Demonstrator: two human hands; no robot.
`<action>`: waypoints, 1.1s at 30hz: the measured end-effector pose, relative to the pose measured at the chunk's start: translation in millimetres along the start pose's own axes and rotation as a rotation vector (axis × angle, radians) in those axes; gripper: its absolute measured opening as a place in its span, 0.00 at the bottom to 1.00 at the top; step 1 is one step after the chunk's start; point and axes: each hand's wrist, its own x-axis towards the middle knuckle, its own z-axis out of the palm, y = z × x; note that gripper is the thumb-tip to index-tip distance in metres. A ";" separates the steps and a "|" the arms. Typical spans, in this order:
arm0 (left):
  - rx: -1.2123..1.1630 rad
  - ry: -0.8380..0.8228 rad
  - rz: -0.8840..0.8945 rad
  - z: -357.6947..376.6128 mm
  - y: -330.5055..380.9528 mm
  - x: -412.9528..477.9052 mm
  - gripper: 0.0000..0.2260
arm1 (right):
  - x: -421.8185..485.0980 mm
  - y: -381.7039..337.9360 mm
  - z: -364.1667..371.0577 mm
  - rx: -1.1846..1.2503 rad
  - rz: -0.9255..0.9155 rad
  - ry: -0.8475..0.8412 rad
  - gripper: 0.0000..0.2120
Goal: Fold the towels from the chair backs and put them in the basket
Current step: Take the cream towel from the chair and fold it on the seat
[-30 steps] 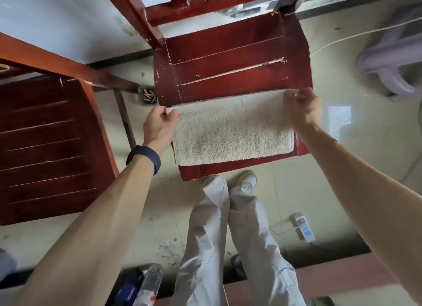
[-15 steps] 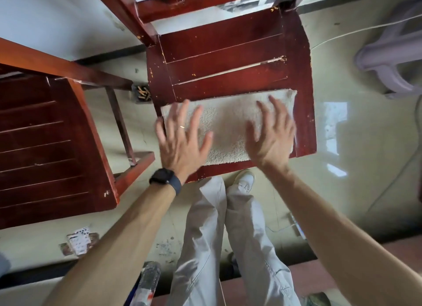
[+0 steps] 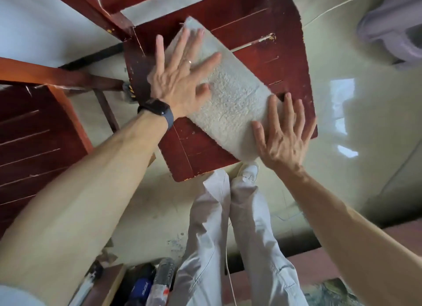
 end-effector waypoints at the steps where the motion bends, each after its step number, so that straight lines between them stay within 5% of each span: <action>1: 0.033 -0.008 0.039 -13.2 2.7 17.3 0.31 | -21.5 -4.2 0.6 0.000 0.021 -0.023 0.34; 4: 0.074 -0.066 0.082 -38.0 35.6 46.1 0.31 | -69.5 -21.7 0.4 0.036 0.049 -0.125 0.34; 7: -0.036 -0.090 -0.071 -36.5 62.4 29.7 0.34 | -76.7 -31.6 -6.5 0.132 0.098 -0.201 0.31; 12: -0.365 0.045 -0.669 -24.9 100.4 -68.5 0.28 | -54.0 -30.7 -17.5 0.473 0.281 -0.158 0.25; 17: -0.734 -0.055 -1.163 -5.7 130.8 -138.0 0.16 | -30.5 -24.6 -12.8 0.566 0.489 -0.382 0.16; 21: -0.941 -0.093 -1.198 0.8 127.1 -153.4 0.11 | -34.5 -16.2 -8.5 0.628 0.468 -0.400 0.11; 26: -1.495 -0.223 -1.291 -11.7 119.0 -174.3 0.10 | -61.3 -6.4 -17.2 0.918 0.562 -0.378 0.12; 33: -1.660 -0.335 -1.232 -57.0 123.2 -223.2 0.15 | -115.7 5.3 -47.8 1.056 0.697 -0.415 0.19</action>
